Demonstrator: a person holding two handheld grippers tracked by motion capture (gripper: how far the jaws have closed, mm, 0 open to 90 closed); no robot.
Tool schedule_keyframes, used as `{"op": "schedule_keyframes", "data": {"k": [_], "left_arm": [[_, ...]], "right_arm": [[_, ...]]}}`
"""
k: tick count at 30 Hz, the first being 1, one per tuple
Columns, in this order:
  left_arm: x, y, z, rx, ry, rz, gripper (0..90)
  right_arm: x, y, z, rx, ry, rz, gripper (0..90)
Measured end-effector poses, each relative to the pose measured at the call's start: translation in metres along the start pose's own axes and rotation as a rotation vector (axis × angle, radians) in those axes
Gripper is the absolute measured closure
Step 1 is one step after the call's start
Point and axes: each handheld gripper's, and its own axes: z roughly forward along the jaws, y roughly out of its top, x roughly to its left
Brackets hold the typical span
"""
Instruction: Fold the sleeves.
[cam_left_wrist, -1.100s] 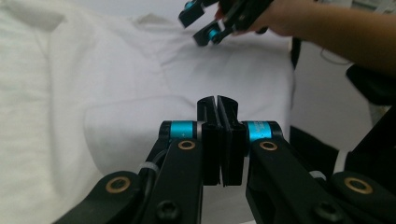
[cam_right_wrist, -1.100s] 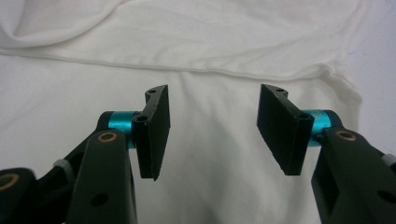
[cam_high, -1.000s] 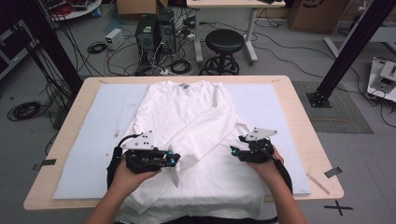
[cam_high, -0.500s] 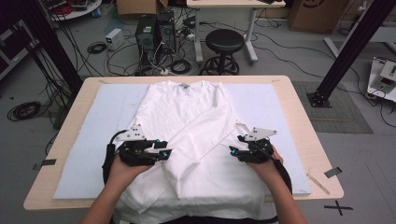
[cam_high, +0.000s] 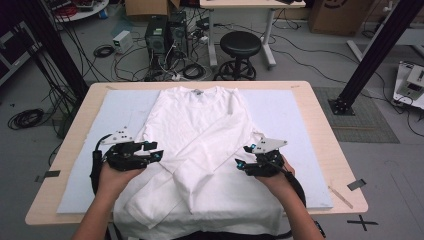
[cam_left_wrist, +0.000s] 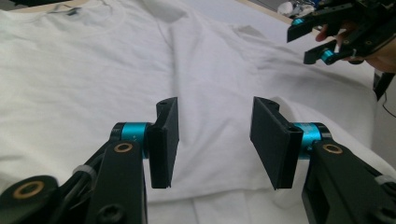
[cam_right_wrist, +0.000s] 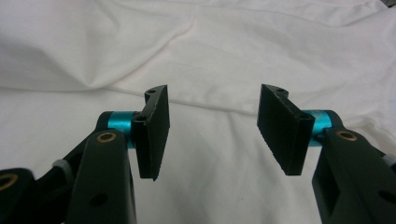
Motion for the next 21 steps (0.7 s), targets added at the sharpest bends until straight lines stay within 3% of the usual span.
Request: {"op": "schedule_keyframes", "data": {"k": [8, 14, 15, 17, 20, 21], "left_arm": [[0.022, -0.009, -0.016, 0.001, 0.06, -0.053, 44.7], [0.028, -0.013, -0.017, 0.01, 0.07, -0.072, 39.7], [0.028, -0.014, -0.015, 0.014, 0.065, -0.074, 39.6], [0.028, -0.014, -0.014, 0.019, 0.065, -0.068, 39.5], [0.027, -0.014, -0.013, 0.028, 0.06, -0.069, 39.5], [0.026, -0.013, -0.012, 0.032, 0.062, -0.063, 39.5]], "right_arm": [[0.013, 0.008, 0.009, -0.013, 0.065, -0.027, 44.6], [0.034, 0.017, 0.02, -0.005, 0.132, -0.077, 44.6], [0.049, 0.022, 0.03, 0.005, 0.176, -0.114, 45.1], [0.053, 0.024, 0.033, 0.012, 0.184, -0.123, 45.6], [0.061, 0.026, 0.041, 0.035, 0.203, -0.153, 53.3], [0.065, 0.028, 0.045, 0.054, 0.199, -0.17, 59.8]]}}
